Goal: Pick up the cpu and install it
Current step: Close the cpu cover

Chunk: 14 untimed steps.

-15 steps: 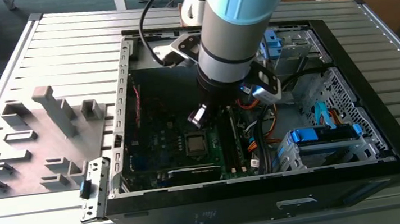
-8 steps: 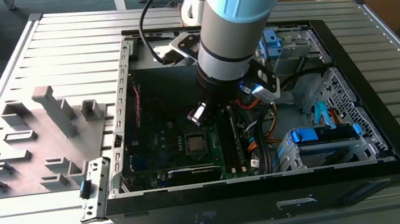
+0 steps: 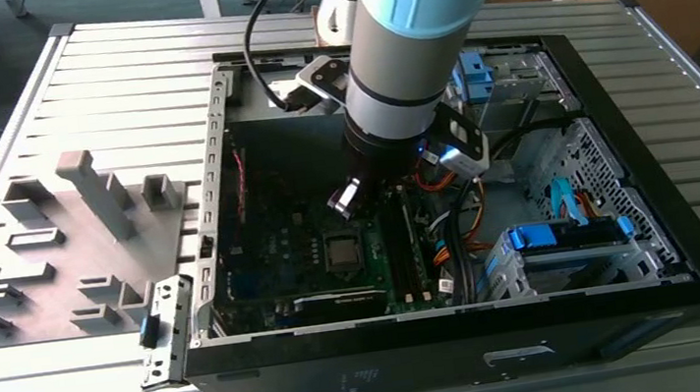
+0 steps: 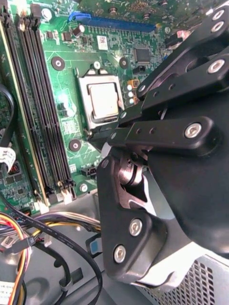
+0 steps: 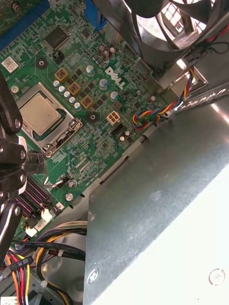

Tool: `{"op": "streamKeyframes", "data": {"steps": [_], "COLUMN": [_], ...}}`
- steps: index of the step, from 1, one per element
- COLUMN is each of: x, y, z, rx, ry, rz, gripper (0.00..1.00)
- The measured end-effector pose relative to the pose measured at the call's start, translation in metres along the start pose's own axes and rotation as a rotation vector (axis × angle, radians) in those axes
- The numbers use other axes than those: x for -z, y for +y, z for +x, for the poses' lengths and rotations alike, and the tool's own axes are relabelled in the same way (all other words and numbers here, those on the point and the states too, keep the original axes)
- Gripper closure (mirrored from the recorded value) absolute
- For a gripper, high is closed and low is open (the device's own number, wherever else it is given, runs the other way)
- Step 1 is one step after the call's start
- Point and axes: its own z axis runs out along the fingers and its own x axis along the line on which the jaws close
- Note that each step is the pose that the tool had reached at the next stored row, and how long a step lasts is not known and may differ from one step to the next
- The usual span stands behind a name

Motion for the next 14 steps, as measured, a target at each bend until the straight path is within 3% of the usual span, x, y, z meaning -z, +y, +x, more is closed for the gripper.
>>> {"op": "streamKeyframes", "data": {"steps": [10, 14], "x": [0.0002, 0.0006], "y": [-0.0006, -0.0019], "z": [-0.0008, 0.003], "rx": [0.0, 0.0], "ry": [-0.0002, -0.0009], "rz": [-0.0001, 0.0001], "gripper": [0.89, 0.89]}}
